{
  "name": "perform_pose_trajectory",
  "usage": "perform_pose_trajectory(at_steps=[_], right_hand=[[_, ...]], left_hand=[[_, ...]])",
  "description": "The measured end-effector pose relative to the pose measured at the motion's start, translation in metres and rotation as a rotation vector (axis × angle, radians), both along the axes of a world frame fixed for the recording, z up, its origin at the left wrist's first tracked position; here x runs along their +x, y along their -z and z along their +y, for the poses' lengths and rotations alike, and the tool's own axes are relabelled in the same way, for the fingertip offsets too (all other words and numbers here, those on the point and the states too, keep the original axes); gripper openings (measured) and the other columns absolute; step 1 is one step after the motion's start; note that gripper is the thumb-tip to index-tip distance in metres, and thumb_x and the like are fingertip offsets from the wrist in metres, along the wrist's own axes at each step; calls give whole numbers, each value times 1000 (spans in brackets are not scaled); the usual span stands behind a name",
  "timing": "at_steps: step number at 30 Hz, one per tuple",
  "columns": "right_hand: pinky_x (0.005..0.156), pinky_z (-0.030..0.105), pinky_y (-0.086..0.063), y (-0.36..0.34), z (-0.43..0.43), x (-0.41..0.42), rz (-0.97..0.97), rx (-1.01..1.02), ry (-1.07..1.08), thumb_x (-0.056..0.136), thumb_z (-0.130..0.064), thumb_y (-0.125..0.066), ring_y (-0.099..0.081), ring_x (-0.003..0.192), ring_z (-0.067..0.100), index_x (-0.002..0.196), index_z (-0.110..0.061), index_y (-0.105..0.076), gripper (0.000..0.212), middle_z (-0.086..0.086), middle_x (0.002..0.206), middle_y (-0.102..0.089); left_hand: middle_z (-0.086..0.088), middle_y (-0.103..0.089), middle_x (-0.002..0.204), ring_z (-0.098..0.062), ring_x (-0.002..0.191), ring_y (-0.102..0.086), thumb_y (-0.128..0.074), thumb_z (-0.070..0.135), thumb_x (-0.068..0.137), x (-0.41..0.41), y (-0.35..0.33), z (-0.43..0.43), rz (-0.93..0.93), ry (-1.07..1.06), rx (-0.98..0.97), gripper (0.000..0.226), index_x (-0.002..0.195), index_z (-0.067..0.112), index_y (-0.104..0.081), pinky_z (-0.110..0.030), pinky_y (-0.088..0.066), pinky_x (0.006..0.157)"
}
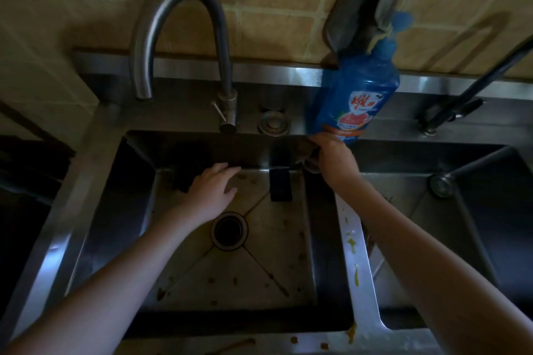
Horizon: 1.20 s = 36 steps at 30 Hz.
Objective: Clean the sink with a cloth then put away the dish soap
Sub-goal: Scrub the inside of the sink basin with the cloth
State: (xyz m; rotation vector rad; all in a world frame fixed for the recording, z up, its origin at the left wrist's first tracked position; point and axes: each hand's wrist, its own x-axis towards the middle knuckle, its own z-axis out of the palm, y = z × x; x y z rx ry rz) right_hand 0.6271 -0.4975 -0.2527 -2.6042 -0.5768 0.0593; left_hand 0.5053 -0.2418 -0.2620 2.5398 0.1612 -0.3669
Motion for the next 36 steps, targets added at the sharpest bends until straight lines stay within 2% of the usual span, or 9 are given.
perform_pose_trajectory(at_steps=[5,8,12,16,19,22,26,33,36], right_hand=[[99,42,-48,0,-38,4,-106,-214,-47,83,-6,-61,-47,129,25,126,-19,-55,46,5,139,-49],[106,41,-42,16,-47,2,26,-279,-40,82,-3,-61,-38,136,26,129,-18,-54,50,6,145,-42],[114,47,-30,40,-49,-8,130,-210,8,88,-12,-55,-22,142,32,126,-17,-57,38,12,147,-33],[114,59,-19,44,-49,-12,94,-189,107,94,-29,-46,-15,144,30,121,-27,-60,31,2,148,-38],[111,64,-15,45,-47,-11,123,-177,210,97,-37,-41,-12,144,33,129,-30,-52,35,-1,152,-33],[113,58,-25,48,-44,-7,193,-107,228,98,-30,-43,-13,144,38,135,-22,-48,38,6,154,-29],[113,49,-26,50,-47,0,204,-145,157,96,-25,-48,-19,144,34,135,-20,-48,40,9,151,-34],[110,53,-31,45,-58,-24,136,-170,82,92,-15,-55,-34,137,37,131,-13,-54,39,13,141,-47],[112,52,-31,46,-61,-41,150,-171,92,93,-17,-53,-33,138,36,132,-14,-53,39,11,143,-46]], left_hand=[[4,-29,149,-21,136,-29,-53,30,92,-2,0,-13,-20,12,2,52,140,34,-35,-38,-28,108],[4,-29,148,-20,136,-29,-53,29,92,-7,2,-16,-17,18,1,52,140,34,-34,-39,-28,108],[3,-28,149,-20,137,-28,-52,28,93,-11,2,-18,0,23,11,51,141,31,-35,-39,-28,109],[2,-28,149,-20,137,-27,-52,28,94,-10,1,-21,15,14,28,50,142,28,-36,-38,-28,109],[2,-28,149,-19,137,-28,-52,28,93,-10,0,-25,1,1,25,50,141,29,-36,-37,-29,109],[2,-28,149,-19,137,-28,-52,28,93,-9,0,-25,5,-6,21,50,141,29,-36,-38,-29,109],[2,-29,149,-19,137,-28,-52,28,93,-8,3,-26,-5,-26,38,50,141,29,-37,-38,-30,108],[4,-28,149,-19,135,-31,-53,31,93,-16,11,-34,1,-22,70,50,140,32,-36,-37,-33,105],[3,-28,149,-20,135,-31,-52,30,93,-19,13,-41,14,-5,60,50,141,31,-35,-37,-33,106]])
